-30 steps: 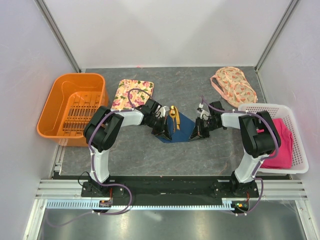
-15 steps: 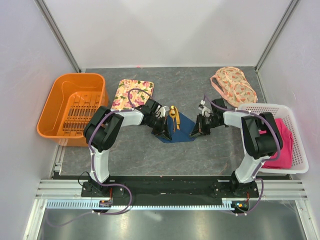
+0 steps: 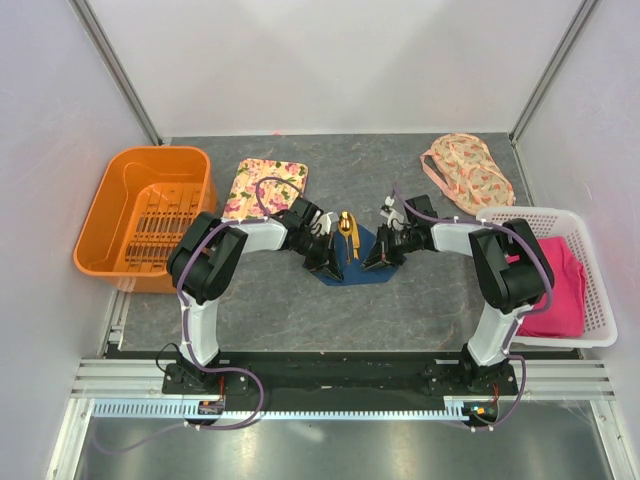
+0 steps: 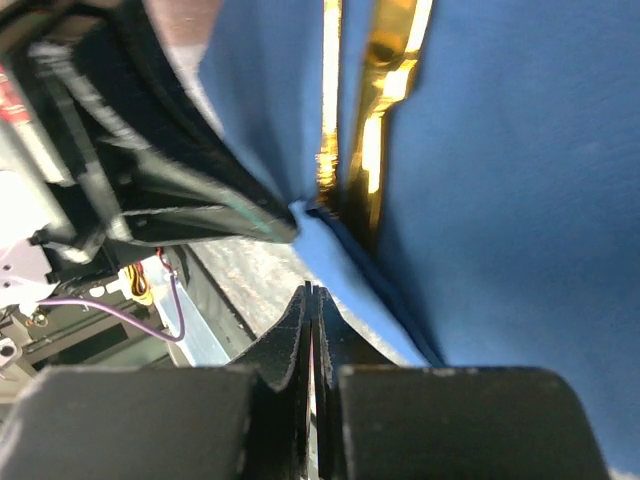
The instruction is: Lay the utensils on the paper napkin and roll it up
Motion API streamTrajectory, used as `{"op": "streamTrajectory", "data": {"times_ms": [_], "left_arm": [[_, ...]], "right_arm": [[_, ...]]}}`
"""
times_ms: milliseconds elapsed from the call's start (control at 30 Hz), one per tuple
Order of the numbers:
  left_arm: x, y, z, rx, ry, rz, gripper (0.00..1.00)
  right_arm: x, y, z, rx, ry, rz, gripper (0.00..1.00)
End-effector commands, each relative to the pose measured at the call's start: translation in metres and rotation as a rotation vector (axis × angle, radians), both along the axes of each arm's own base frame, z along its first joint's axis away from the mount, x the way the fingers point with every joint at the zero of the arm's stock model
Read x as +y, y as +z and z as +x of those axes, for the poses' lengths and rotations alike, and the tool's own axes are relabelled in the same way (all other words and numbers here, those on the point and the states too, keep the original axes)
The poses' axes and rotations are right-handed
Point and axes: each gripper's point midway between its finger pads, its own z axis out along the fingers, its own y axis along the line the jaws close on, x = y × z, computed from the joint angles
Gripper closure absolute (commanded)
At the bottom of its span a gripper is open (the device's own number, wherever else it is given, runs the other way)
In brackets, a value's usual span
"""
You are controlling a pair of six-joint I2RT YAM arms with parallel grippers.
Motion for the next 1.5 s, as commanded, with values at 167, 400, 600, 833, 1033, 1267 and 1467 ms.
{"op": "streamTrajectory", "data": {"times_ms": [167, 400, 600, 833, 1033, 1267, 1467], "left_arm": [[0.009, -0.003, 0.002, -0.039, 0.005, 0.048, 0.98], [0.010, -0.004, 0.001, -0.034, 0.006, 0.050, 0.98], [0.005, 0.009, 0.000, -0.055, -0.011, -0.001, 0.98], [-0.015, 0.077, 0.005, -0.197, -0.029, -0.220, 0.91], [-0.031, 0.091, 0.015, -0.203, -0.026, -0.284, 0.88], [-0.043, 0.073, 0.028, -0.174, 0.018, -0.257, 0.85], [-0.049, 0.059, 0.037, -0.165, 0.028, -0.237, 0.86]], "right_arm": [[-0.001, -0.024, 0.009, -0.005, -0.009, -0.030, 0.99], [-0.006, -0.031, 0.010, -0.006, -0.027, -0.068, 0.99], [-0.008, -0.030, 0.010, -0.018, -0.022, -0.089, 0.99], [-0.007, -0.027, 0.008, -0.030, -0.005, -0.086, 0.99], [-0.005, -0.018, 0.013, -0.041, -0.009, -0.073, 0.98], [0.000, -0.009, 0.017, -0.051, -0.007, -0.050, 0.98], [0.002, -0.006, 0.019, -0.051, -0.005, -0.046, 0.98]]}}
